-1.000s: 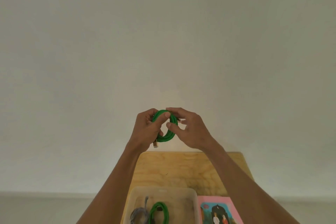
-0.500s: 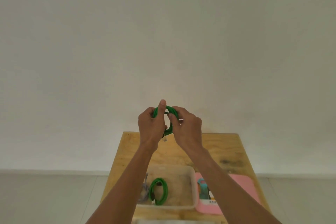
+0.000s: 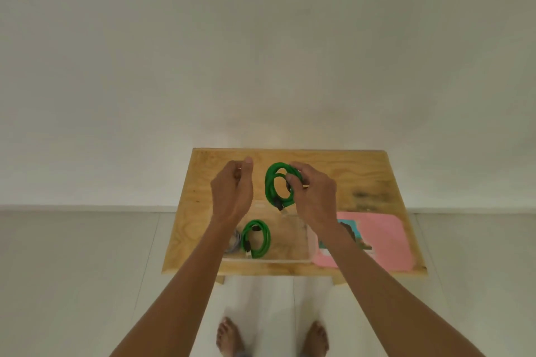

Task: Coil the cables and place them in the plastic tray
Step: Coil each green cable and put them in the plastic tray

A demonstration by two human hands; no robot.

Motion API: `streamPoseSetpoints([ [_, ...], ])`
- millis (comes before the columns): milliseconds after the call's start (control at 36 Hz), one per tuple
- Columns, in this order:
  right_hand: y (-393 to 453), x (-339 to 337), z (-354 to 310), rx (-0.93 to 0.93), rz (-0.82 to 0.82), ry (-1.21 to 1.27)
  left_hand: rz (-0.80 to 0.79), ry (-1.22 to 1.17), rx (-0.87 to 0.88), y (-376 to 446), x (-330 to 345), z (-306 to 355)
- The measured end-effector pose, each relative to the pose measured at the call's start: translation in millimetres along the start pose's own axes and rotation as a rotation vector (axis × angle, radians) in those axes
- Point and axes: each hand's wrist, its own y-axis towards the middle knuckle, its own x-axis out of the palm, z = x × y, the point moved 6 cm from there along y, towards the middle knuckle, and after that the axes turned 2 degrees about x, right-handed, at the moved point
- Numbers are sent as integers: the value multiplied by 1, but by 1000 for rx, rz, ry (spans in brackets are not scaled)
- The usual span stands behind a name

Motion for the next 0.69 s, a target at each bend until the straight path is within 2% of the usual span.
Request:
streamPoseSetpoints([
  [56,-6,10,25,39,-49,-59,66,100,76,-6,-6,-22],
  [111,-13,19,49,77,-92,-129,63,210,103,-11,-6,-49],
  [333,-36,61,114,245,-259,-418,-157,614,106,-30,16,-134],
  [444,-41,75,122,269,-317,-489,-224,657,69,-38,25,-155],
  [694,-40,87,127,297,-347,-594,-221,706,57,-39,29,-164],
])
